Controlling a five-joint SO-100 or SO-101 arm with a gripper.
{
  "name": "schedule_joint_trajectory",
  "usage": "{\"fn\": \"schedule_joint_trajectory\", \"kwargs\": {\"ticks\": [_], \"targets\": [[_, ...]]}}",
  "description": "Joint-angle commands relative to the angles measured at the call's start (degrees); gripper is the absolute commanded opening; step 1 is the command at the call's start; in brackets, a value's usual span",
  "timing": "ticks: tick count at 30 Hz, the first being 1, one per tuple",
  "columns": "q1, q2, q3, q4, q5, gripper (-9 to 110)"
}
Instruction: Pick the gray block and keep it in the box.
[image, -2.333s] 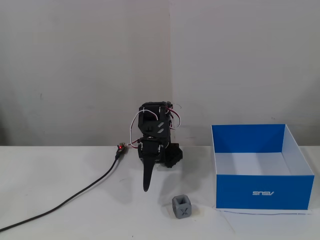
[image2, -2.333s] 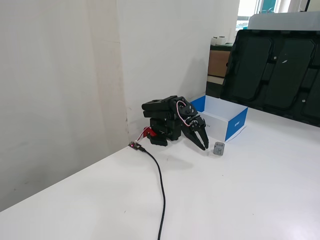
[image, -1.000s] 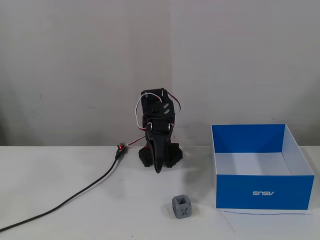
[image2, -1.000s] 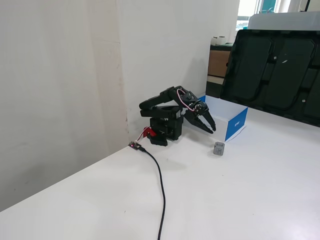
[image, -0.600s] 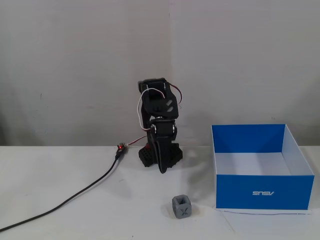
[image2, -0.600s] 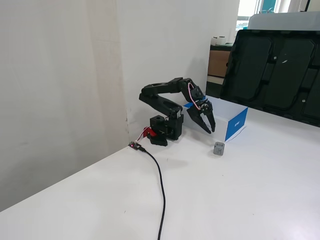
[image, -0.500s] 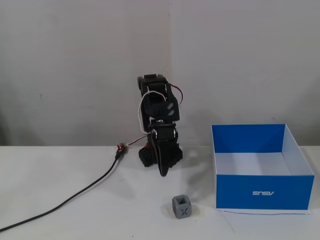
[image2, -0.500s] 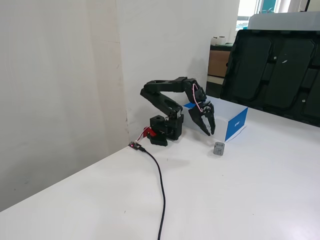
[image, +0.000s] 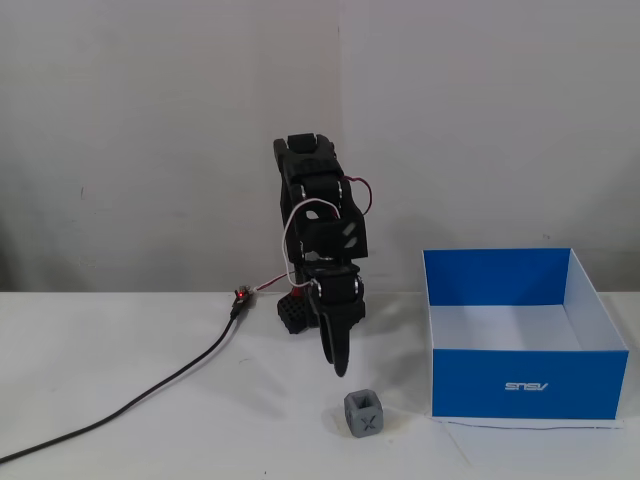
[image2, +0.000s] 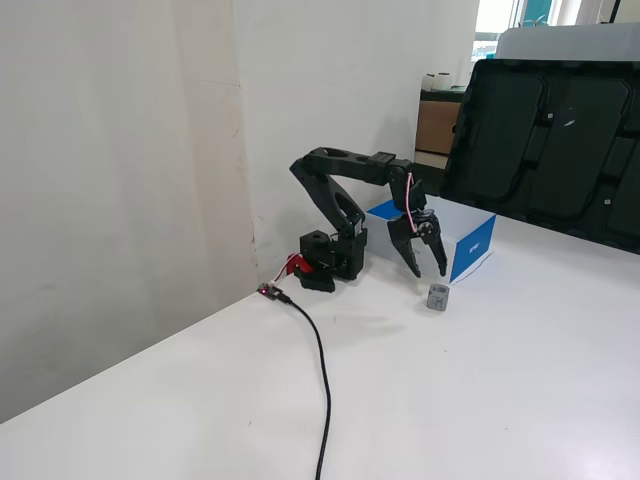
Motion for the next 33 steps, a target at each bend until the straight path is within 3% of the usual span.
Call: {"fn": "schedule_joint_trajectory", "kwargs": {"ticks": [1, 33], "targets": [[-1.8, -4.3, -6.8, 1.7, 0.5, 20], [-5.4, -28.4, -14.3, -4.0, 0.7, 23]]}}
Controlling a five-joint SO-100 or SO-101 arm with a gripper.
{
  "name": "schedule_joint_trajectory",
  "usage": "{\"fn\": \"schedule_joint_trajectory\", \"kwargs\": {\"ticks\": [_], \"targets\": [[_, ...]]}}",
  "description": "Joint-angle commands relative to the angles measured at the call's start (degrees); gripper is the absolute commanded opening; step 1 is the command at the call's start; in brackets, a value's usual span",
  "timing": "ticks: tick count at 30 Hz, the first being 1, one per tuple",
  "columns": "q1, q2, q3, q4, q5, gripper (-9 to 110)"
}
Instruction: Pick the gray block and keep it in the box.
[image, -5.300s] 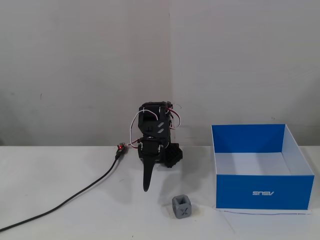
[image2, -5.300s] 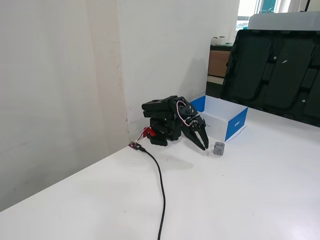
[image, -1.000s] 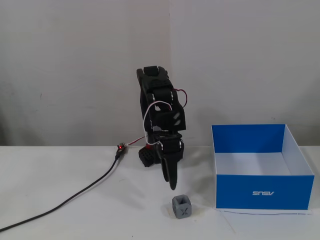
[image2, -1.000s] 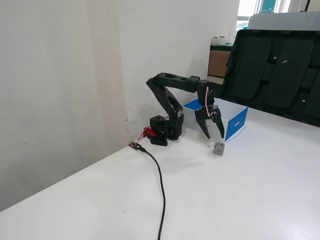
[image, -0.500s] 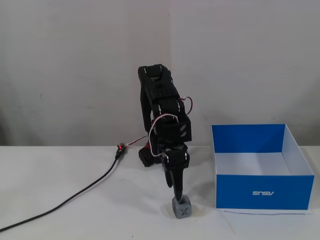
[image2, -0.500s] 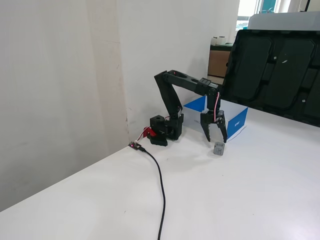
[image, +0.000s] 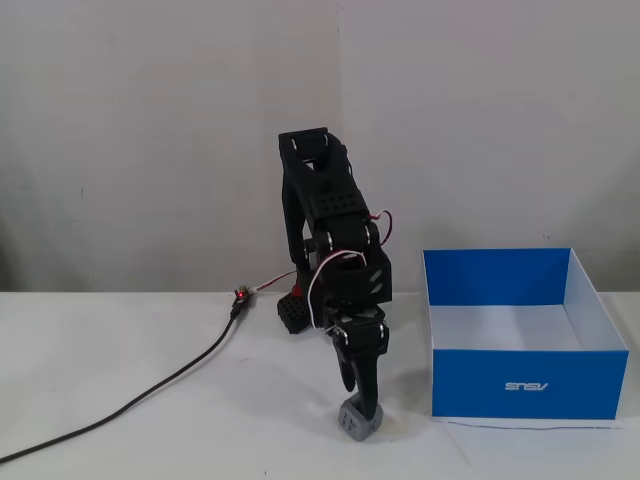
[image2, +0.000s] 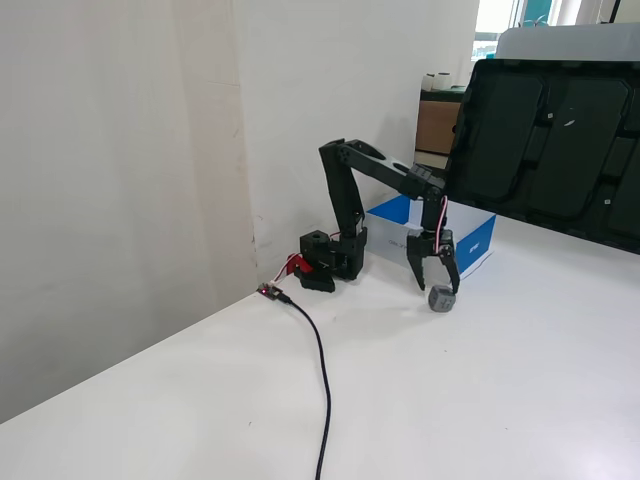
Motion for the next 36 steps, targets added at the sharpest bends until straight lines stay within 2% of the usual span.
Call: {"fn": "schedule_joint_trajectory", "kwargs": {"ticks": [1, 36], "targets": [[-0.7, -0.4, -4.4, -1.2, 0.8, 23], [-0.4, -5.9, -4.2, -6.2, 0.0, 19]]}}
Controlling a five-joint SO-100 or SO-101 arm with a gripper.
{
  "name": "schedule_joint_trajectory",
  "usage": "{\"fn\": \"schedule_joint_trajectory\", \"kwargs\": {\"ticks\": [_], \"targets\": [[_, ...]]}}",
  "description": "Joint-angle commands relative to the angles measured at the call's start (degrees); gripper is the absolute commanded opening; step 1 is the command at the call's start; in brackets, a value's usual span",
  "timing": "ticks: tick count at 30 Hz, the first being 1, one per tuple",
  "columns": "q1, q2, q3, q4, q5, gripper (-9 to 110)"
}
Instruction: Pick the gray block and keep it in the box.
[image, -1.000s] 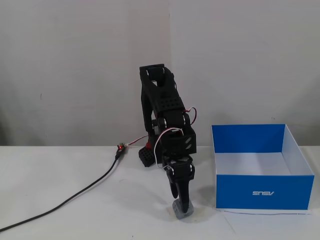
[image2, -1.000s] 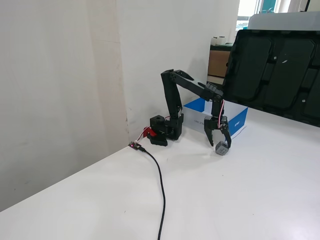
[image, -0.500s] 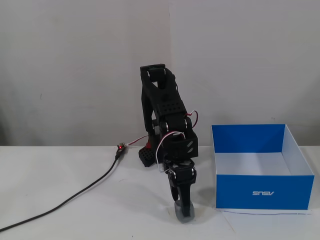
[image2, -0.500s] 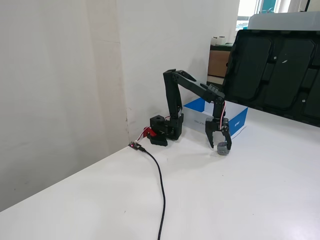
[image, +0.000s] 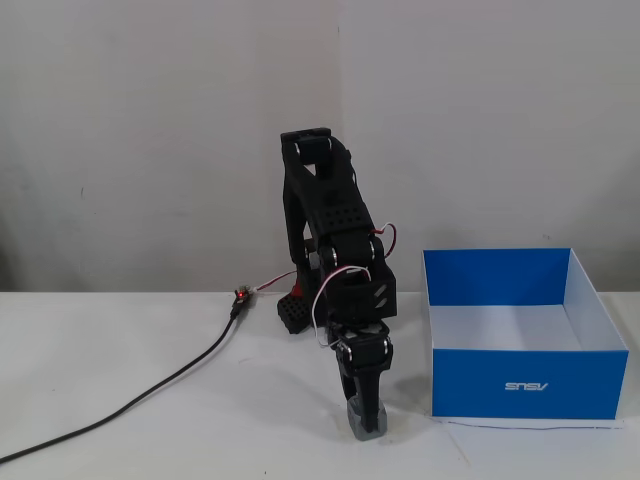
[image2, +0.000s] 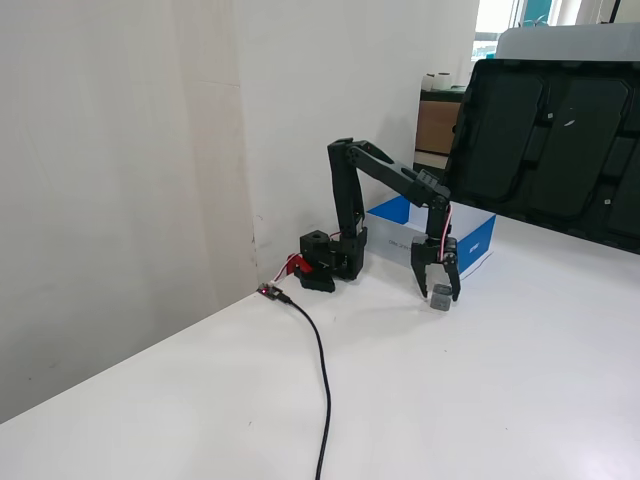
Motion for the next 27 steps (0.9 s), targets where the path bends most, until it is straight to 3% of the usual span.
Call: {"fn": "schedule_joint_trajectory", "kwargs": {"ticks": [1, 16, 27], "targets": [[0.0, 0.0, -3.2, -1.1, -0.8, 19], [0.0, -0.2, -4.7, -0.6, -0.9, 9], [0.1, 9.3, -13.1, 7.8, -0.9, 7]]}}
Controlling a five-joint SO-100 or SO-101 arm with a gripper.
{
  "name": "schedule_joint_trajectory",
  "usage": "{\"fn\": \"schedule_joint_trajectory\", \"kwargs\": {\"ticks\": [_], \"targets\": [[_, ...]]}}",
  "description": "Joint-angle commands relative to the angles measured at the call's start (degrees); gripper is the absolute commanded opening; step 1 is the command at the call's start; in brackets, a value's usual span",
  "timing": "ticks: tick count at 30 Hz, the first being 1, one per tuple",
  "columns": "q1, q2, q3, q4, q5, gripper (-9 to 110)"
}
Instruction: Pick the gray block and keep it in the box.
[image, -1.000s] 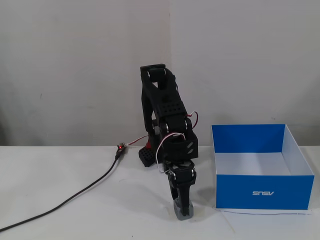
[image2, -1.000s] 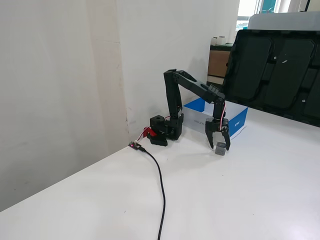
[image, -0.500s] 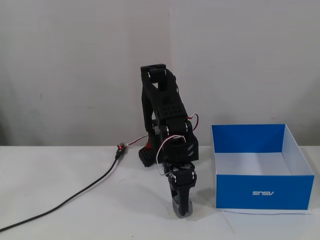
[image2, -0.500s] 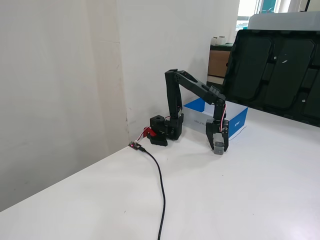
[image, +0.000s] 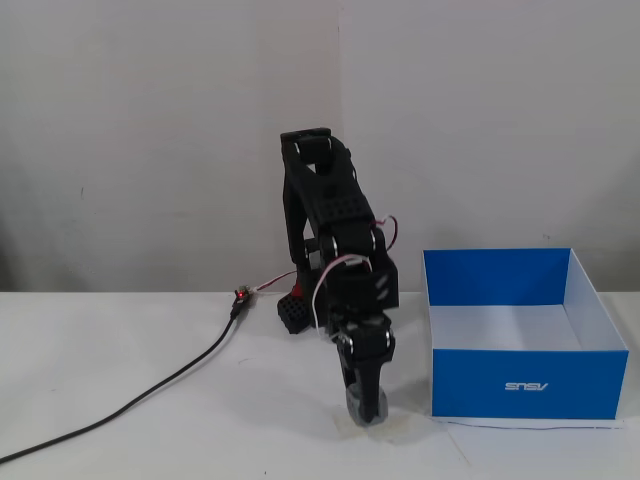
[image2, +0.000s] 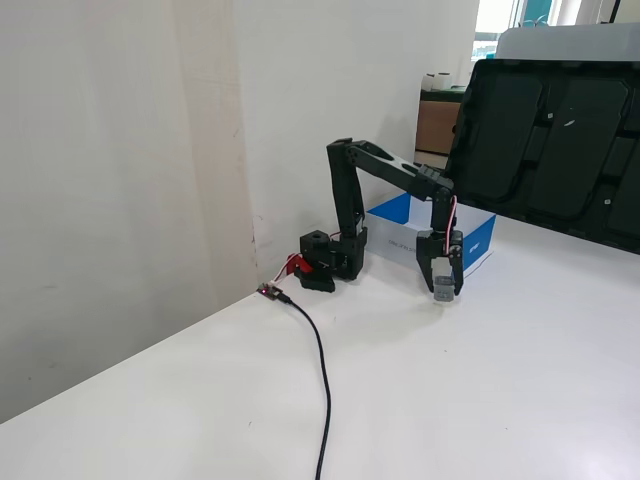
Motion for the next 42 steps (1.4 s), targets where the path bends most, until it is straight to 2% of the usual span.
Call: {"fn": "schedule_joint_trajectory", "kwargs": {"ticks": [1, 8, 14, 29, 42], "targets": [[-0.1, 7.9, -8.9, 4.3, -0.9, 7], [-2.4, 10.2, -21.9, 12.5, -0.9, 7], [-9.5, 11.3, -28.5, 15.9, -0.9, 7], [-35.7, 17.2, -26.4, 13.9, 0.4, 7], [-42.5, 17.5, -19.1, 6.2, 1.0, 8]]}}
